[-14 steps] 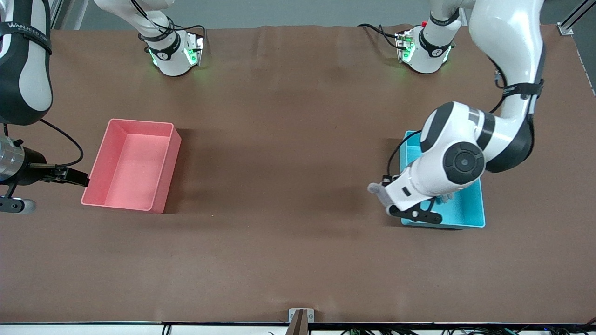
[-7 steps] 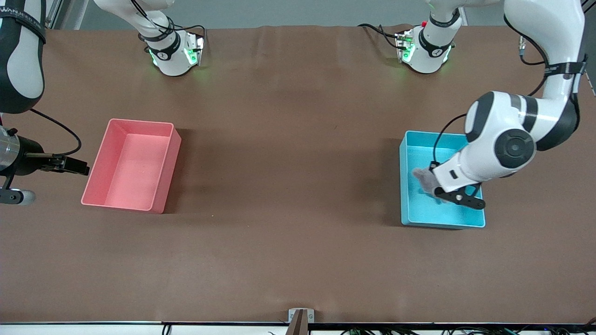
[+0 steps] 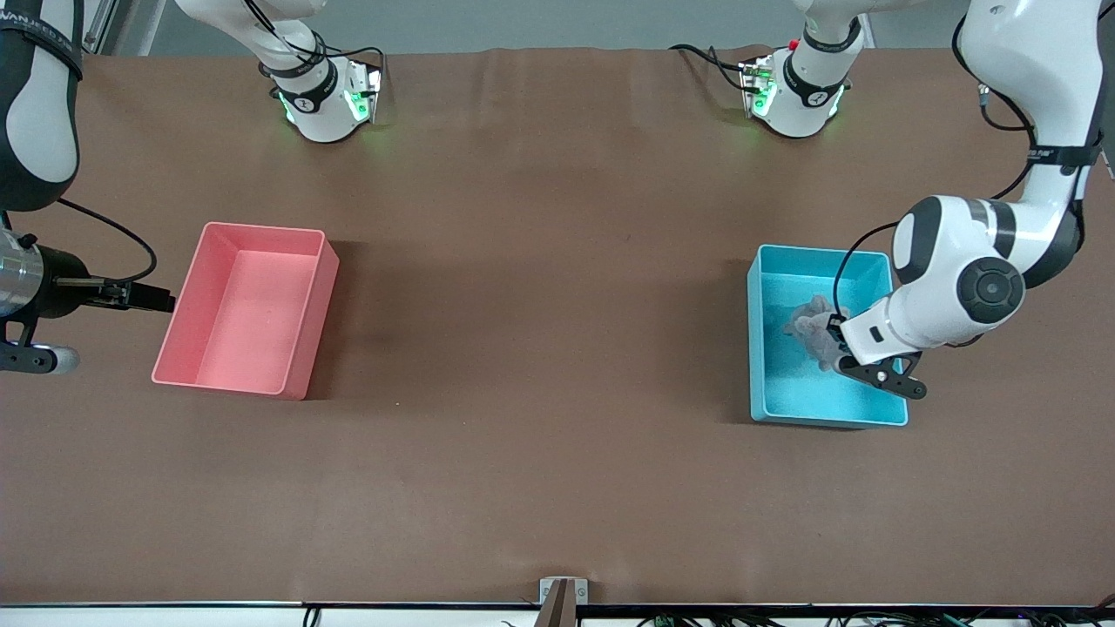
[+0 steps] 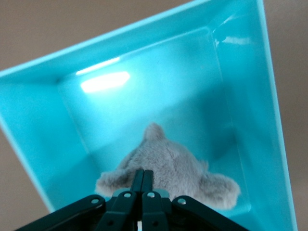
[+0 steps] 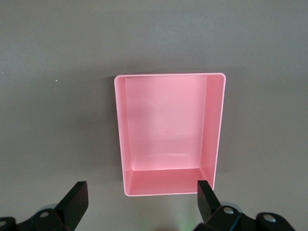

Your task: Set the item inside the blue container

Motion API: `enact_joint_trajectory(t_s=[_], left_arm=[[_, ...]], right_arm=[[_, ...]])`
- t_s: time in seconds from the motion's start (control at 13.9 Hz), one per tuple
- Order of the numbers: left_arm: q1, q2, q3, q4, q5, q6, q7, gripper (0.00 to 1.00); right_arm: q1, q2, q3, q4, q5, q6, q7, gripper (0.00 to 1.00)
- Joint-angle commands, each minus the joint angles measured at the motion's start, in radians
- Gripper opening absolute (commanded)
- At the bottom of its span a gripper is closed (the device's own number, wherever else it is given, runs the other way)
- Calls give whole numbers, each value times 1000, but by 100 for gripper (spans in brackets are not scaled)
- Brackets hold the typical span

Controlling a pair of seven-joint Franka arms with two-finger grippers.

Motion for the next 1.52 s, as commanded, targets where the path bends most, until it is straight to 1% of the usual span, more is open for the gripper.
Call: enact_joint_trajectory(t_s=[0.0,0.22,0.29,0.36,0.43,0.65,0.87,0.94,1.23,1.3,1.44], left_arm=[[-3,57,0,47,18,30,-11,0],[-2,105,-2,96,53,30,-17,1],[0,111,-2,99,53,30,-18,9],[2,109,-2,101,51,30,-20,49],[9,108,-2,101,53,30,-20,99],[9,59,-4,98,50,15,-19,100],[15,-24,-4,96,34,-69,-35,100],[18,-70,-4,98,33,-120,-38,100],[69,-258,-4,101,-24,-299,-37,100],[77,-300,-4,101,-27,-330,-38,100],[81,-366,4,119,-51,-397,-90,100]], right_arm=[[-3,-13,7,-6,38,-5,4,100],[-3,-13,7,-6,53,-3,7,100],[-4,-15,7,-6,55,-5,7,100],[-7,-15,6,-6,60,-5,7,100],[-6,-18,6,-6,58,-6,5,100],[-7,-50,4,-10,56,0,-2,100],[-18,-75,1,-13,55,-11,-5,100],[-21,-90,-1,-16,53,-17,-9,100],[-41,-165,-2,-113,55,-9,-9,100],[-44,-179,-2,-116,55,-14,-10,100],[-43,-229,-4,-166,43,-3,-15,100]])
